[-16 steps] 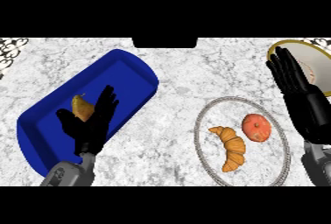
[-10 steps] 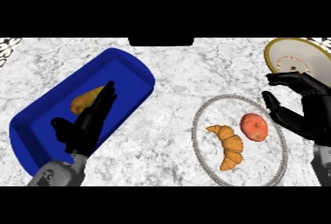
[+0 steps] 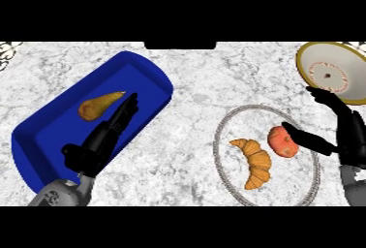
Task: Pick the squash from the placemat and place it in the bowl
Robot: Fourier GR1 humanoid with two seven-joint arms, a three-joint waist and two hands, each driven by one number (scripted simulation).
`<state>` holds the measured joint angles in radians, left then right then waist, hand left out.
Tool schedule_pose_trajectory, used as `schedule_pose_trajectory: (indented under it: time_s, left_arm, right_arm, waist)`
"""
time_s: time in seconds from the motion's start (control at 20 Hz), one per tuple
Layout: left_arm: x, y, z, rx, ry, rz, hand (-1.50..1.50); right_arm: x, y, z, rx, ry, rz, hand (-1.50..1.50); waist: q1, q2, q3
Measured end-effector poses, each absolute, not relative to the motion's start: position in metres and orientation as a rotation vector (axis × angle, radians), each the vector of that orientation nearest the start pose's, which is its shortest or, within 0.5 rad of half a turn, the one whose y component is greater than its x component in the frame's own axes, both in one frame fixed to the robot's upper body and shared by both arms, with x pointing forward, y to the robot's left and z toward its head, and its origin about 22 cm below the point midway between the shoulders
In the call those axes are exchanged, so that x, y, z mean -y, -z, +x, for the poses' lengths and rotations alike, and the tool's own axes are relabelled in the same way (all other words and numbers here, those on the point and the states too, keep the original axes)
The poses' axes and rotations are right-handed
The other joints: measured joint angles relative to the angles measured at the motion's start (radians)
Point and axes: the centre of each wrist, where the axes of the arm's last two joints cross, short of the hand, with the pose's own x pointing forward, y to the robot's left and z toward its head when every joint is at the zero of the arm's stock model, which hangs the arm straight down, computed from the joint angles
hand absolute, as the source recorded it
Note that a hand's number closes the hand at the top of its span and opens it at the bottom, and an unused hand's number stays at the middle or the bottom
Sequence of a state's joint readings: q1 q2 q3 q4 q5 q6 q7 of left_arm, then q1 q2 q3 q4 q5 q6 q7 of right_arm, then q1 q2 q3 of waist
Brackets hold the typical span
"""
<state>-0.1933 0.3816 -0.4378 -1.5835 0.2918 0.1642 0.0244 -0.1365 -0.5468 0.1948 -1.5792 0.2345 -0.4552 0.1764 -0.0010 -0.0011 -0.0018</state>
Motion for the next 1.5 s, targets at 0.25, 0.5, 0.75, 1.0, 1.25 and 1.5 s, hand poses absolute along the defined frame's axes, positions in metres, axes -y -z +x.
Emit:
schedule_pose_trajectory:
  time_s: [0.25, 0.5, 0.75, 1.0, 1.25, 1.5]
  left_arm:
    - [-0.197, -0.036, 0.261, 1.588, 0.377, -0.168, 0.0]
    - [-0.198, -0.04, 0.264, 1.593, 0.399, -0.177, 0.0]
    - [-0.196, -0.038, 0.266, 1.589, 0.404, -0.18, 0.0]
    - [-0.196, -0.038, 0.268, 1.592, 0.401, -0.176, 0.0]
    - [-0.2, -0.037, 0.27, 1.592, 0.396, -0.179, 0.0]
    - [-0.201, -0.034, 0.268, 1.583, 0.389, -0.173, 0.0]
  right_arm:
    - [0.291, -0.079, 0.279, 1.419, -0.594, -0.926, -1.5]
    - [0.292, -0.103, 0.29, 1.098, -0.84, -0.988, -1.5]
    - [0.271, -0.125, 0.303, 0.783, -0.985, -0.881, -1.5]
    - [0.239, -0.143, 0.317, 0.688, -1.028, -0.747, -1.5]
    - [0.224, -0.152, 0.333, 0.65, -1.039, -0.682, -1.5]
    - [0.213, -0.142, 0.333, 0.608, -1.067, -0.673, -1.5]
  waist:
    - [0.009, 0.001, -0.001]
    - [0.023, 0.001, -0.004]
    - [0.029, 0.002, -0.005]
    - [0.023, 0.0, -0.003]
    - [0.02, 0.001, -0.002]
    - [0.01, -0.001, 0.0]
